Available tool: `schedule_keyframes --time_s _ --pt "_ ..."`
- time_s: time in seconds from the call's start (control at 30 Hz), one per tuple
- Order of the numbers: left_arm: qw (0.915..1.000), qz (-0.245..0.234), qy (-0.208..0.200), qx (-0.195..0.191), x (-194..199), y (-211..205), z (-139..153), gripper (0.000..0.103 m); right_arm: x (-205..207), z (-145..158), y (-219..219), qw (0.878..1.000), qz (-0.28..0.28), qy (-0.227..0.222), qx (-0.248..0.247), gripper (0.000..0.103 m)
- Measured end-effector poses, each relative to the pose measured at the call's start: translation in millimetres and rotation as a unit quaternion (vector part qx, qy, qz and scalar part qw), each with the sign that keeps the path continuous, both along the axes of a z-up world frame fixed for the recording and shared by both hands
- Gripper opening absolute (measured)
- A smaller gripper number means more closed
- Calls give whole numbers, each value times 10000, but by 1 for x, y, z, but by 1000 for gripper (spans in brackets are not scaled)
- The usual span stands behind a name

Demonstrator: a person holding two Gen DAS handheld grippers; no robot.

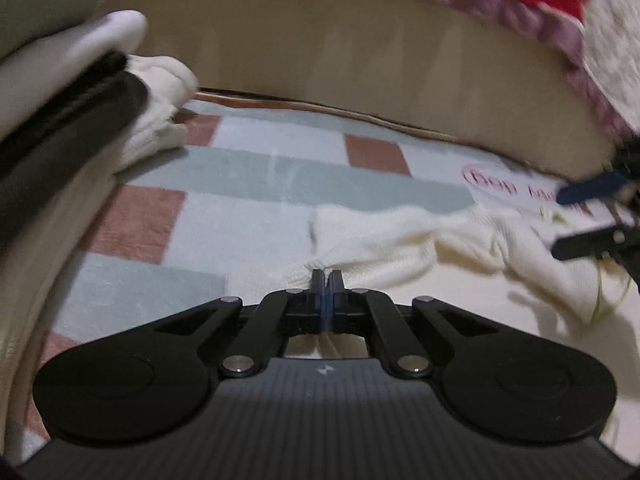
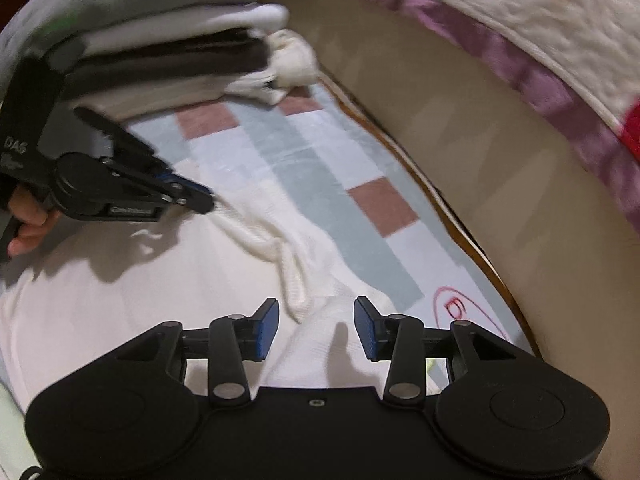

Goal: Fold clothes

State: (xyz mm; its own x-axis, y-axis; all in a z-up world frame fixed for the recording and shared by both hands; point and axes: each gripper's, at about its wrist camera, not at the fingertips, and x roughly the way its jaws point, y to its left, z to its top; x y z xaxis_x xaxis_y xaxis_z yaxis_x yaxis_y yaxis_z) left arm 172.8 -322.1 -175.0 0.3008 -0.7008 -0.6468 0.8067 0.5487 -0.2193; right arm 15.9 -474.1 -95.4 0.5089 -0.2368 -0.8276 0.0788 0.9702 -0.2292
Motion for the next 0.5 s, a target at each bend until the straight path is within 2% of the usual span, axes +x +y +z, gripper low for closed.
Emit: schedule_keyframes --time_s 0.1,0.17,0.2,0.23,0.27,0.3,0.33,0.4,0.47,0.5 --pt "9979 133 -457 -439 2 11 25 0 -12 8 -16 9974 -539 -296 379 46" --pt "9941 454 -866 -464 5 18 36 3 -18 9 -23 9948 -740 -401 575 46" --pt "9955 479 -661 -487 12 22 37 8 -18 8 -24 9941 -788 -420 612 46" --pt "9974 423 -125 -566 24 28 34 21 -18 7 -26 9935 -831 -435 644 47" --pt "9957 429 517 -632 36 34 28 28 -14 4 -26 9935 -855 -403 638 47" --pt "9921 539 918 -664 43 39 23 32 -11 1 -25 9935 -877 -366 629 47" --pt "9893 591 1147 -676 47 43 20 33 -4 -3 -23 9941 -821 -336 628 47" --pt "9897 479 1285 -402 47 43 17 41 9 -10 -18 9952 -693 -278 627 47" --pt "9919 395 1196 -180 43 44 17 43 25 -16 -9 9972 -501 -192 517 49" --pt "9927 323 1154 -123 40 44 17 48 32 -20 -6 9979 -408 -145 480 52"
